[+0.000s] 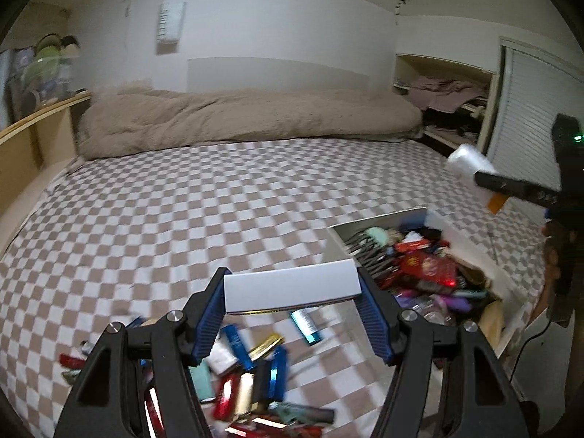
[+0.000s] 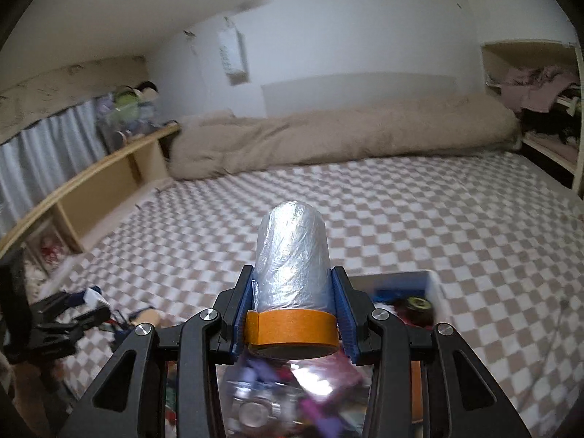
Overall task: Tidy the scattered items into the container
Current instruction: 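Carry the roll and white box over the white container with both tools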
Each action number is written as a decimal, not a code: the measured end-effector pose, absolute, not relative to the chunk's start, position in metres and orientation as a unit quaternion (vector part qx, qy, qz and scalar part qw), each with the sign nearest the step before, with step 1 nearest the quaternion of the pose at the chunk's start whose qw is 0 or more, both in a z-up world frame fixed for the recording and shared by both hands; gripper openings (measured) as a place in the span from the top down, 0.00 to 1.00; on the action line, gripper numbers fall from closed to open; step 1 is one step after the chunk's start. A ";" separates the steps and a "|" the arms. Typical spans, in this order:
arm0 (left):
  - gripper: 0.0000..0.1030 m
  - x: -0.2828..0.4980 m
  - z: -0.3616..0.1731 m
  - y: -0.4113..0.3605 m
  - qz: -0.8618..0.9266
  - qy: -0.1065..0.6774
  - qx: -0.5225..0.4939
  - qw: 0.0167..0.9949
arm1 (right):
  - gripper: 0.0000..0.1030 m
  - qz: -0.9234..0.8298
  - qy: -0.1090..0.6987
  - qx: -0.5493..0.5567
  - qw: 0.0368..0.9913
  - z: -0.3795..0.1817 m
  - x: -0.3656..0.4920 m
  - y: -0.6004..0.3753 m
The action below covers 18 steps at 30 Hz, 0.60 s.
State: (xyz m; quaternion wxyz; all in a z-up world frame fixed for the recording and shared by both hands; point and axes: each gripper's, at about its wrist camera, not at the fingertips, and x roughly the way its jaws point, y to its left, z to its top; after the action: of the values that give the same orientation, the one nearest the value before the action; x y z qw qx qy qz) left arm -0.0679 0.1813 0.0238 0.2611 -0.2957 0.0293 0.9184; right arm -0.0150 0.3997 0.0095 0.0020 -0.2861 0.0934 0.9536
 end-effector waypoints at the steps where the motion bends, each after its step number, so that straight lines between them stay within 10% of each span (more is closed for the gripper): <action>1: 0.35 -0.068 0.026 0.188 0.917 0.031 -0.294 0.267 | 0.59 0.951 0.091 -0.294 0.007 0.007 -0.017 0.405; 18: 0.35 -0.081 0.018 0.277 0.885 0.035 -0.323 0.333 | 0.59 0.896 0.119 -0.418 0.086 -0.070 -0.050 0.475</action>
State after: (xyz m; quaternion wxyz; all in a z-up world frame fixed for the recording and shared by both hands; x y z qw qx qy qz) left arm -0.0810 0.2766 0.0177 0.3329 -0.3225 0.0349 0.8854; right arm -0.0504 0.4750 -0.0697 0.0861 -0.4182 0.1193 0.8964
